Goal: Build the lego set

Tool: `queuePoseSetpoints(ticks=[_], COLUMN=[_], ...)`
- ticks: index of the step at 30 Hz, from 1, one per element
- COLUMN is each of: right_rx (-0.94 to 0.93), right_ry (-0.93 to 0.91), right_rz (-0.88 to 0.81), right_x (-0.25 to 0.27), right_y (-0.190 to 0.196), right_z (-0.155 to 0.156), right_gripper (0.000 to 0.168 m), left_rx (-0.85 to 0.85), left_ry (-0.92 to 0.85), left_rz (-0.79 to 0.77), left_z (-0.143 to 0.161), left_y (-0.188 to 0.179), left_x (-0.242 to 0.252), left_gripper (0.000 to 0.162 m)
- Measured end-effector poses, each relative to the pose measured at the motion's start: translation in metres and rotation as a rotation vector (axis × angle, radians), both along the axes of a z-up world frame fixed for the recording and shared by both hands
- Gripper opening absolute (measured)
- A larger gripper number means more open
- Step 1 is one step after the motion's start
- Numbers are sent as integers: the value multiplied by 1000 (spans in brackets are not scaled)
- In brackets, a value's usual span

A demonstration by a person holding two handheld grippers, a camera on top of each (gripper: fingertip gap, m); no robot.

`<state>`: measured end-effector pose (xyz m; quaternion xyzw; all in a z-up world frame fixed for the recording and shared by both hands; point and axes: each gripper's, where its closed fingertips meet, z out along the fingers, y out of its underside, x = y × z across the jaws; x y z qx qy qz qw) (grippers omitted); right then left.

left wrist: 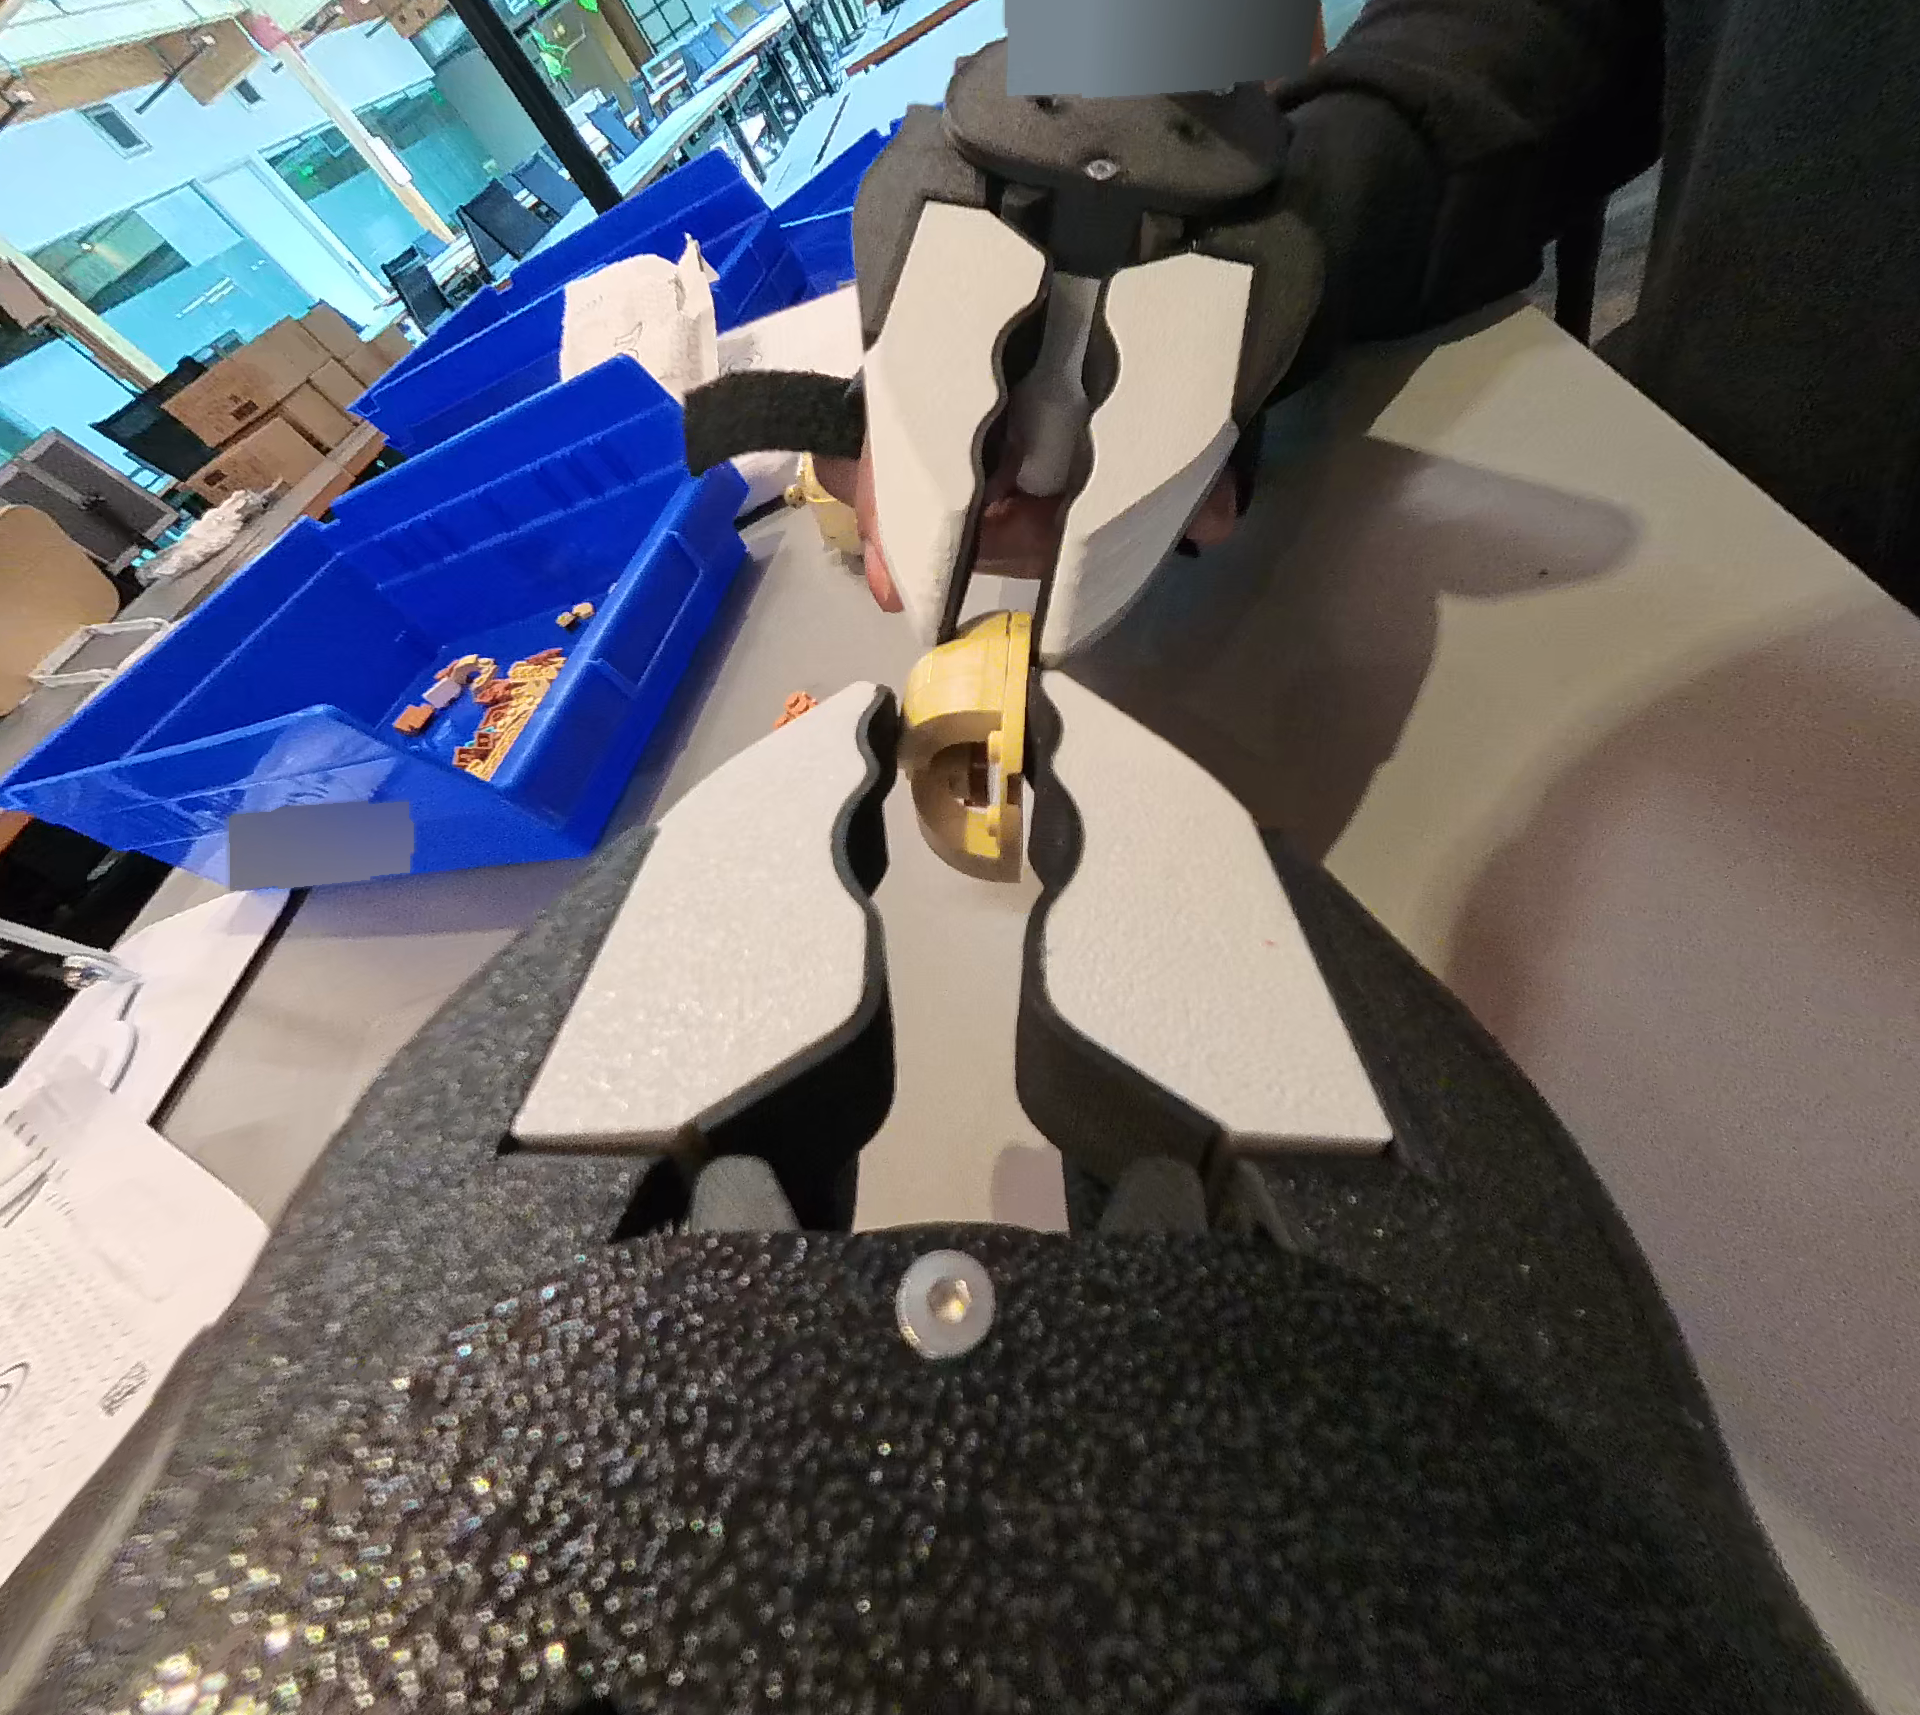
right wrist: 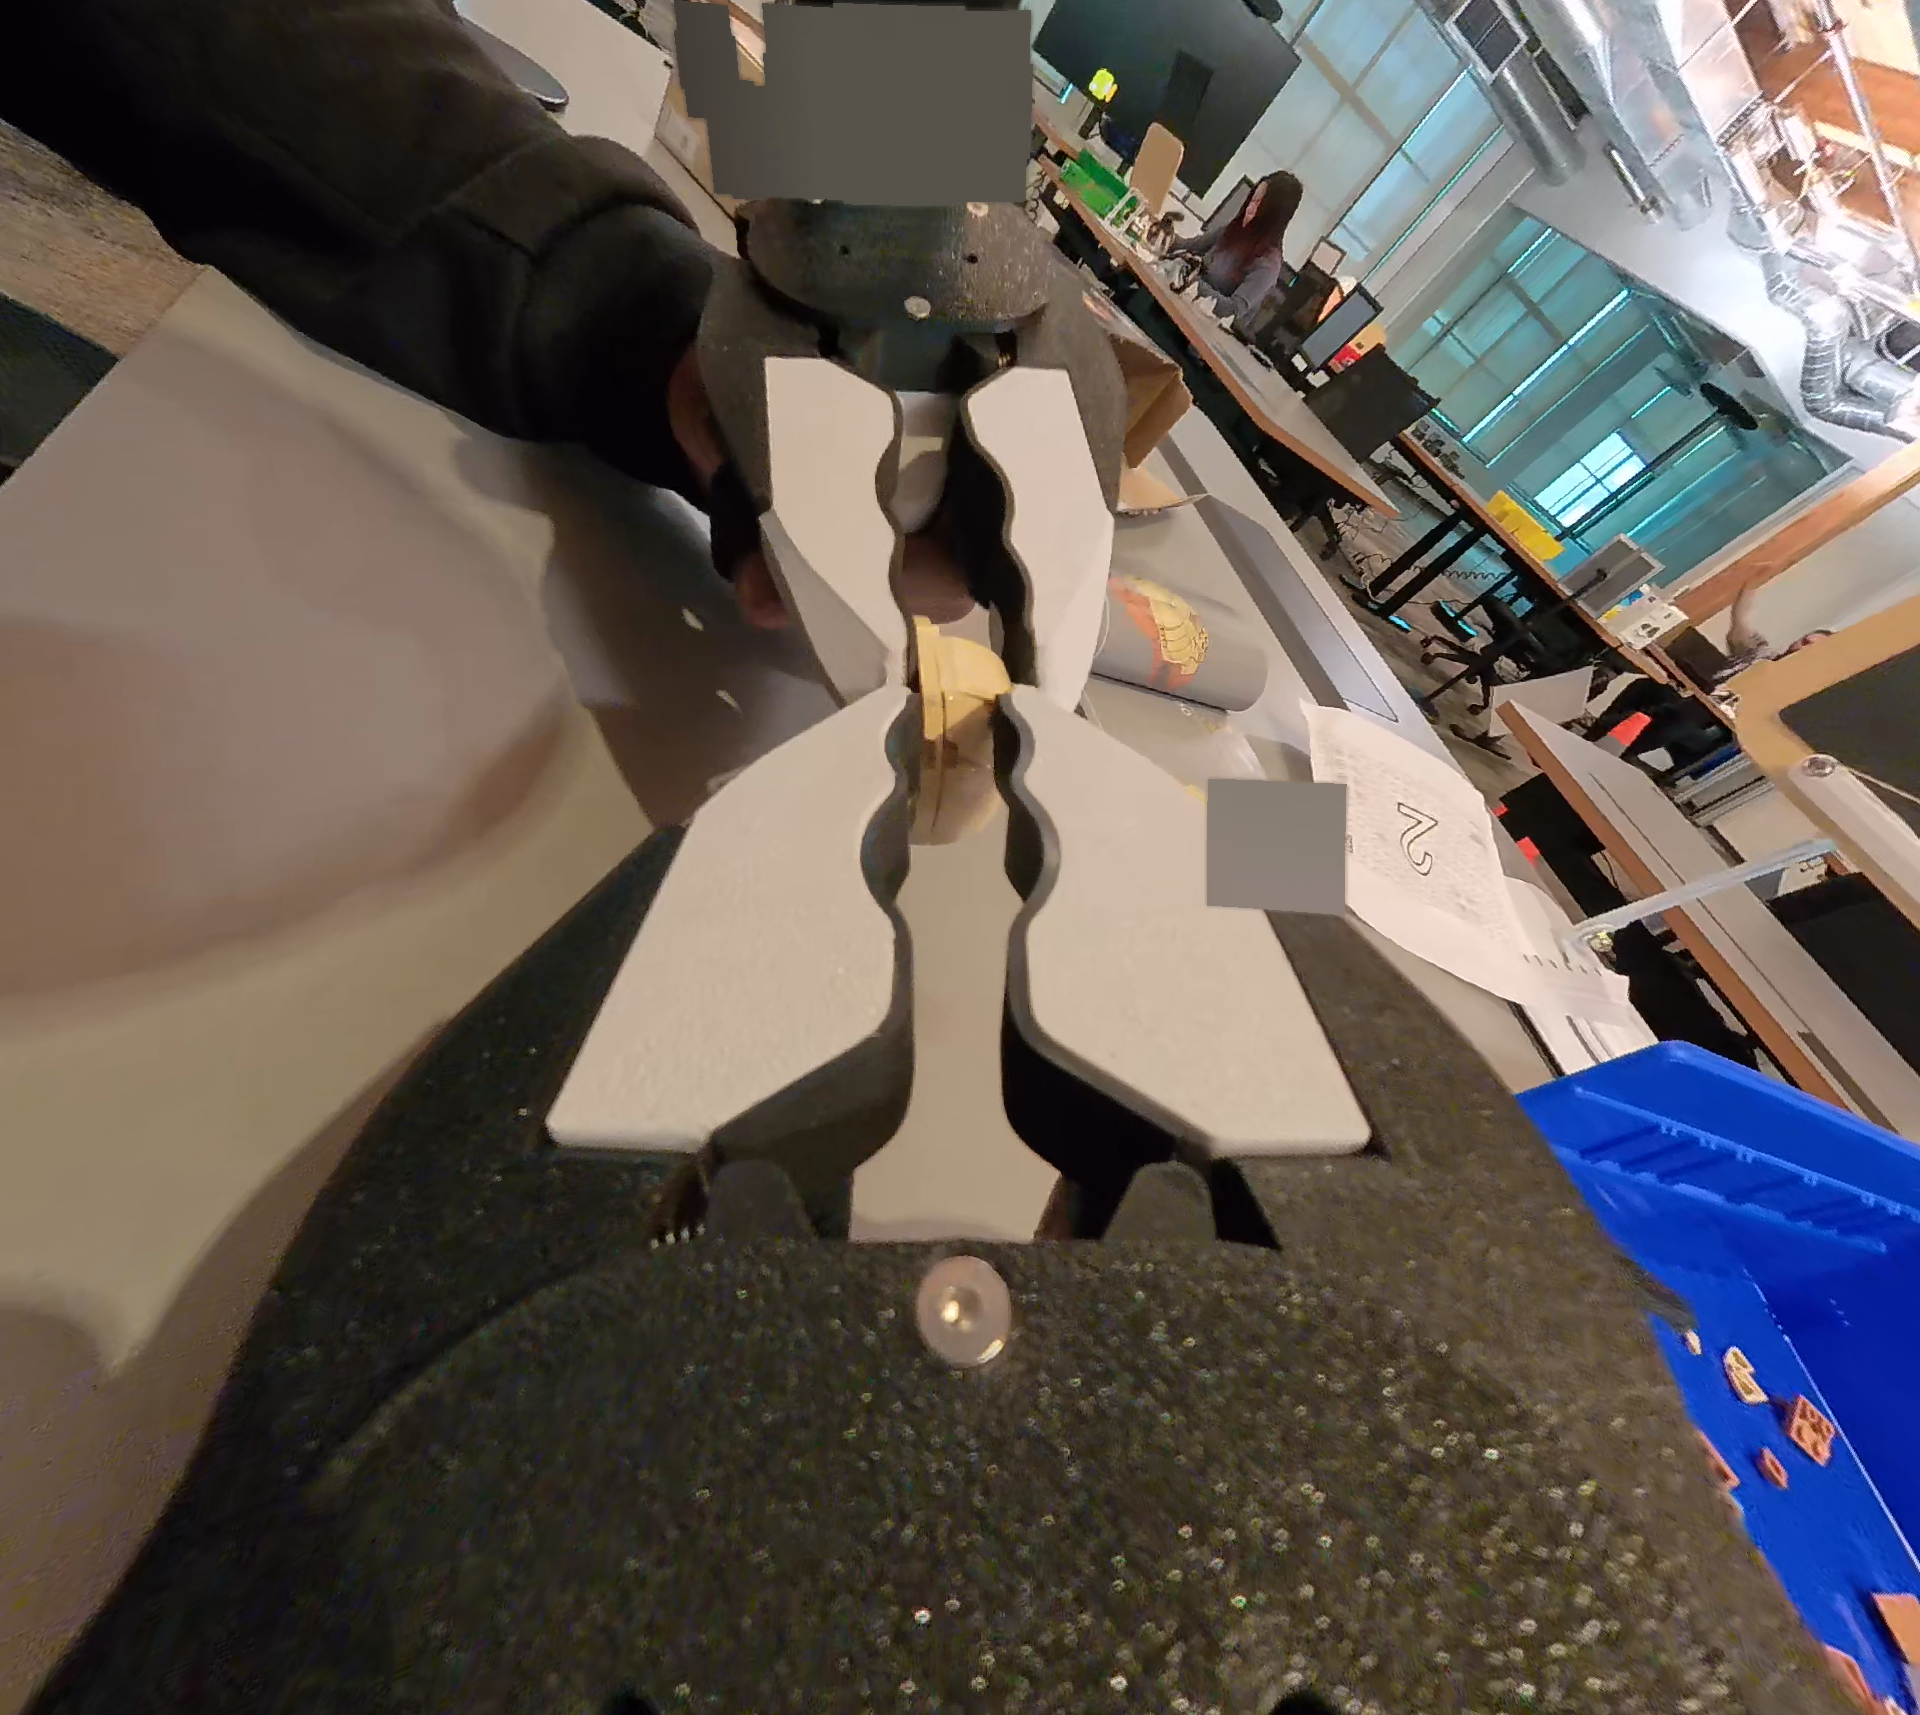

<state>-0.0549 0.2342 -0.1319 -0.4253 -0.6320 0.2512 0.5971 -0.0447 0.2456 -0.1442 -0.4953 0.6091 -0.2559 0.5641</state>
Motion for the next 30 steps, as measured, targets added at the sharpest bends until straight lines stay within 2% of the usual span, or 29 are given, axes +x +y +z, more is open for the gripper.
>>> queuePoseSetpoints(ticks=[30], right_rx=[0], right_ry=[-18], right_rz=[20], right_x=[2], right_y=[-3], right_z=[0], right_gripper=[11], left_rx=[8], left_ry=[-29], left_rz=[-25], left_z=[3], left_y=[-4], left_x=[2], left_gripper=[22])
